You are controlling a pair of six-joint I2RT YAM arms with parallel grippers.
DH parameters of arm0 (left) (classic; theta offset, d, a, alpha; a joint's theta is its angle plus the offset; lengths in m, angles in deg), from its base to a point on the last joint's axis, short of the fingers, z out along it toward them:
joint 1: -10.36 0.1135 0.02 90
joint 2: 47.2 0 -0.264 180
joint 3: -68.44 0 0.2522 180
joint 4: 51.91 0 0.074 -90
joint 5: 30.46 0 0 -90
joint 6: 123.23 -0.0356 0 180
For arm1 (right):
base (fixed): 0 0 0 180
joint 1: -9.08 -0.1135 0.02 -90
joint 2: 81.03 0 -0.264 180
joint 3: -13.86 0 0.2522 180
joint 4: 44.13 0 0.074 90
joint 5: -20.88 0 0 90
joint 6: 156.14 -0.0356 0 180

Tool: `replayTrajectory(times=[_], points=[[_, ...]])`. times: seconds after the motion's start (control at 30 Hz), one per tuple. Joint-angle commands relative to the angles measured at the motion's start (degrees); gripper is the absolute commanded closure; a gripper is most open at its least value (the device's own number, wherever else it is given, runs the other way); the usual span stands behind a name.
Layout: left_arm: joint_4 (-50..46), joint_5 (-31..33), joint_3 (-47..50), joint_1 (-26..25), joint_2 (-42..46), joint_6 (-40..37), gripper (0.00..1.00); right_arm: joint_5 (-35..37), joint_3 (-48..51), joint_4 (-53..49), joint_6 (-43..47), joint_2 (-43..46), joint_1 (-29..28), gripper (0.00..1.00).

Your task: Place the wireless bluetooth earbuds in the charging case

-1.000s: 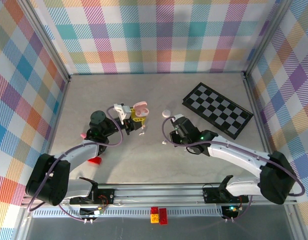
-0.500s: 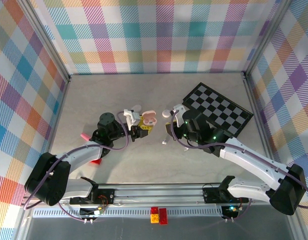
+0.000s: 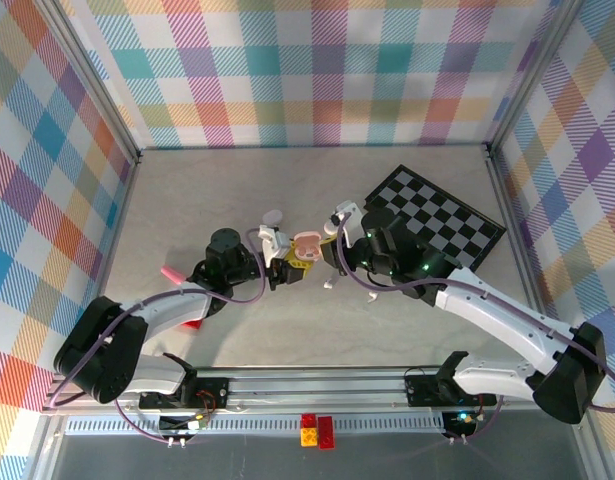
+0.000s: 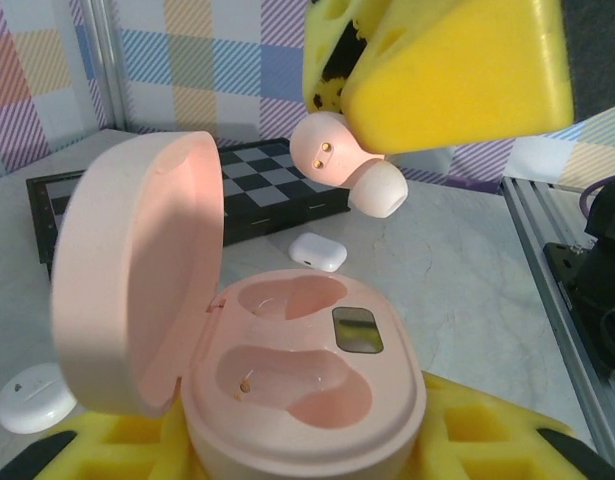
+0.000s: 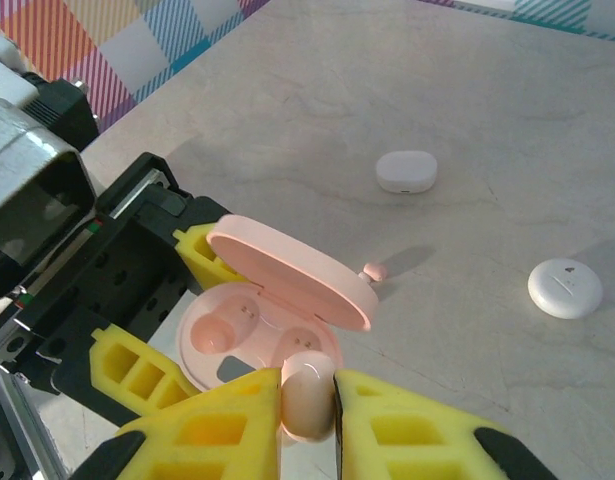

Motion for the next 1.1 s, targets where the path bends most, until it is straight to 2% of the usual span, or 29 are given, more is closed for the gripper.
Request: replayTrajectory(times=[0.0,1.07], points=[[1.0,-0.3,-1.7,-1.3,-0.9,-1.2,0.62,-1.8,-2.0,1.2,0.9,-0.8,0.3,0.80],[2.5,-1.0,-2.7,-2.0,-1.1,0.0,0.62,1.0,-1.7,-2.9,6.1,-4.1,0.3,0.77]])
